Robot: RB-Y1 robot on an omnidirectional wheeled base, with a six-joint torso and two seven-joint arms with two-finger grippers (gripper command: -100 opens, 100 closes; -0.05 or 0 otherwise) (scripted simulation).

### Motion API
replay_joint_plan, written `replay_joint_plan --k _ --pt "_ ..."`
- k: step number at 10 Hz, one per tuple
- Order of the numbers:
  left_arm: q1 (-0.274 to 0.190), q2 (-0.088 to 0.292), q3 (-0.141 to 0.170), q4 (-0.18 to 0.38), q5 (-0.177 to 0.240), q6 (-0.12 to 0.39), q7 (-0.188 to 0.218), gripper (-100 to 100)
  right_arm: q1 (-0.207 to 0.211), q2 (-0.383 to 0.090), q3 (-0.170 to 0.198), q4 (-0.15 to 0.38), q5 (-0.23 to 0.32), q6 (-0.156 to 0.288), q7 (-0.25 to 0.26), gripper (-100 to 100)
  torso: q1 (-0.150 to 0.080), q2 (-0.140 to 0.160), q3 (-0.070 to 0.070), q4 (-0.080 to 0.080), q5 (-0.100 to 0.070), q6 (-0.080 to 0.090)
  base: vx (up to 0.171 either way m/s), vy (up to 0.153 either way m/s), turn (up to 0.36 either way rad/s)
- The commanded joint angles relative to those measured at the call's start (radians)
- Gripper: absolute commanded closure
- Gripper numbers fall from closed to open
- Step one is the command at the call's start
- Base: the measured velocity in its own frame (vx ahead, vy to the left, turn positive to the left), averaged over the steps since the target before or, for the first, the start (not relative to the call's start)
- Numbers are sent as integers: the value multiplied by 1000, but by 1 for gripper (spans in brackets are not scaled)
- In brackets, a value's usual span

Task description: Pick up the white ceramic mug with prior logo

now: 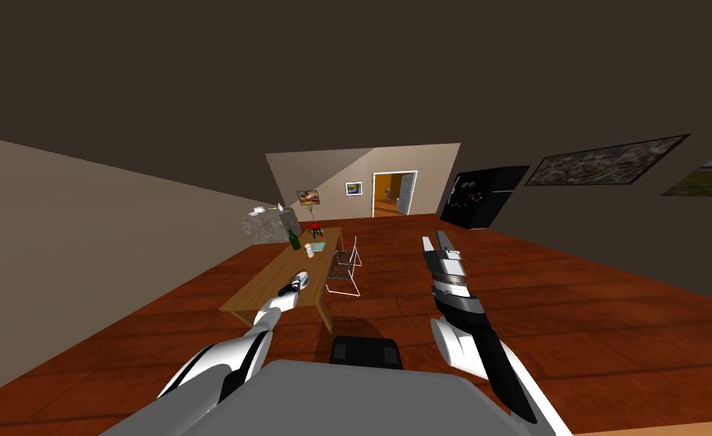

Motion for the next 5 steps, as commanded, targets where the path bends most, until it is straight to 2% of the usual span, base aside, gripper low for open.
replay_joint_plan --k 1,3,4,5 --pt "0 0 0 0 0 0 0 100 0 0 0 0 0 0 0 0 0 0 0 0 0 0 0 0 0" --pt "0 0 0 0 0 0 0 100 0 0 0 0 0 0 0 0 0 0 0 0 0 0 0 0 0" --pt "0 0 0 0 0 0 0 0 0 0 0 0 0 0 0 0 0 0 0 0 0 0 0 0 0" --pt "-13 -23 -9 -2 -18 4 -9 100 0 0 0 0 0 0 0 0 0 0 0 0 0 0 15 19 239"
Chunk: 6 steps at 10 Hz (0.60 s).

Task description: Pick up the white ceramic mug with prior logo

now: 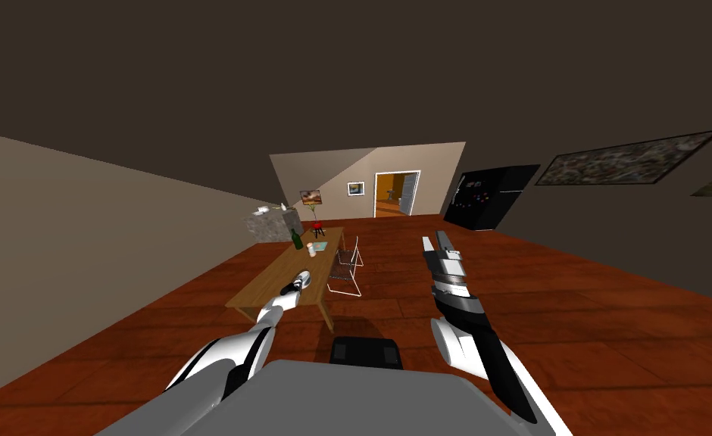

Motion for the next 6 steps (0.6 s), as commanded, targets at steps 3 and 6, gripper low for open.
replay_joint_plan --k 3,6 --pt "9 -45 -5 -66 -37 36 -12 100 0 0 0 0 0 0 0 0 -1 0 0 0 0 1 20 10 162" --pt "5 -72 -16 -91 -55 53 -21 100 0 0 0 0 0 0 0 0 0 -1 0 1 1 2 27 14 162"
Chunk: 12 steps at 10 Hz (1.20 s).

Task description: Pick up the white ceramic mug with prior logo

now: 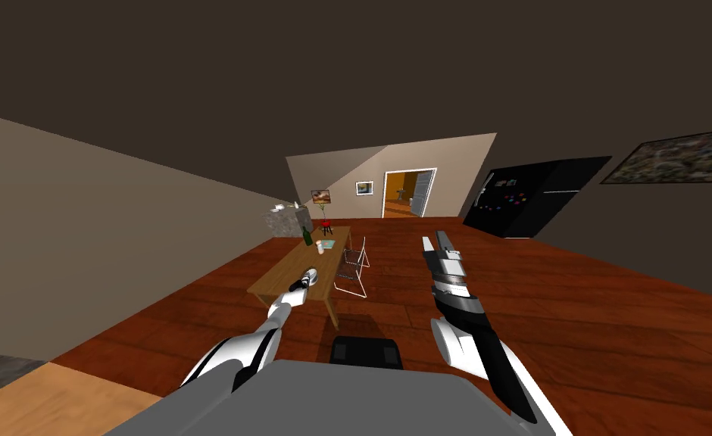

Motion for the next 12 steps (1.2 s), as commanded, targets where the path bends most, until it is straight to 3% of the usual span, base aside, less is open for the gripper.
replay_joint_plan --k 1,3,6,7,8,11,12 --pt "2 -33 -9 -41 -23 23 -8 100 0 0 0 0 0 0 0 0 0 0 0 0 0 0 19 17 234" --pt "2 -33 -9 -41 -23 23 -8 100 0 0 0 0 0 0 0 0 0 1 0 0 0 -2 14 4 79" --pt "-12 -114 -42 -117 -75 73 -35 100 0 0 0 0 0 0 0 0 0 0 0 0 -1 -2 39 17 295" --pt "-12 -114 -42 -117 -75 73 -35 100 0 0 0 0 0 0 0 0 0 -1 0 0 -1 -1 43 10 200" --pt "-16 -141 -53 -143 -92 90 -44 100 0 0 0 0 0 0 0 0 0 -1 0 0 -1 -2 31 13 329" --pt "-16 -141 -53 -143 -92 90 -44 100 0 0 0 0 0 0 0 0 0 1 1 0 -1 0 9 3 18" --pt "-21 -168 -64 -168 -109 106 -53 100 0 0 0 0 0 0 0 0 0 2 2 1 -1 -1 17 14 300"
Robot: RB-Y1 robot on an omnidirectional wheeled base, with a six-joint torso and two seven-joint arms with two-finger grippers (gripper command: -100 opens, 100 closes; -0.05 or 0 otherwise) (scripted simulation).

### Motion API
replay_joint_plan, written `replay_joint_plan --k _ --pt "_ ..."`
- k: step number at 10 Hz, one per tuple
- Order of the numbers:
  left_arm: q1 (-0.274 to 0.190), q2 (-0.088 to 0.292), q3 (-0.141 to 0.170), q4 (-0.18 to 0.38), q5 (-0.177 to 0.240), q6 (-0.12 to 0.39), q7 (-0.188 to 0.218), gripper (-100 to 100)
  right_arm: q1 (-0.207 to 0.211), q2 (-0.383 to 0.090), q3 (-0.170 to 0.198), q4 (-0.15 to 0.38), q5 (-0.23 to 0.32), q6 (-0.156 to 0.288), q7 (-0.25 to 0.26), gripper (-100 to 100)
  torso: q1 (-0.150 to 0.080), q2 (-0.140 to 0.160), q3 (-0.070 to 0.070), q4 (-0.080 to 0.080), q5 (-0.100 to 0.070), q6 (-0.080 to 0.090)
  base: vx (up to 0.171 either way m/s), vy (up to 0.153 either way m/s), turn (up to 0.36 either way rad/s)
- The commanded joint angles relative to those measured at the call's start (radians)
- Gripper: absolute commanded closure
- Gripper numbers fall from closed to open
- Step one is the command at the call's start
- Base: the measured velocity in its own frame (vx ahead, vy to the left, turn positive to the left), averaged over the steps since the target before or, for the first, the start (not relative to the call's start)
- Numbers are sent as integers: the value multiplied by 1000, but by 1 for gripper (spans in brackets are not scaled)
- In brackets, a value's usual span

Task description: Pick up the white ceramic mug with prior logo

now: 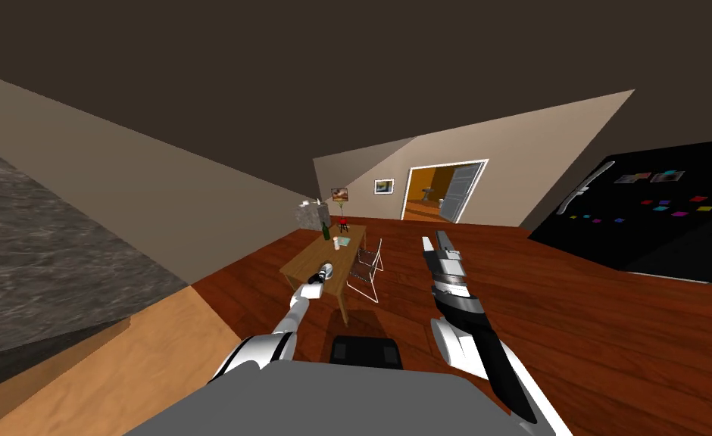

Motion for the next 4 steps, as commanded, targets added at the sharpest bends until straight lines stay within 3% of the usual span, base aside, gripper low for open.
replay_joint_plan --k 1,3,4 --pt "-15 -32 -19 -25 -17 21 -15 100 0 0 0 0 0 0 0 0 0 0 0 0 0 0 47 15 424" --pt "-20 -21 -18 -13 -8 17 -16 100 0 0 0 0 0 0 0 0 0 -1 -1 0 1 2 27 4 53" --pt "-19 -24 -18 -16 -10 19 -15 0 0 0 0 0 0 0 0 0 0 0 0 0 0 2 0 0 0"
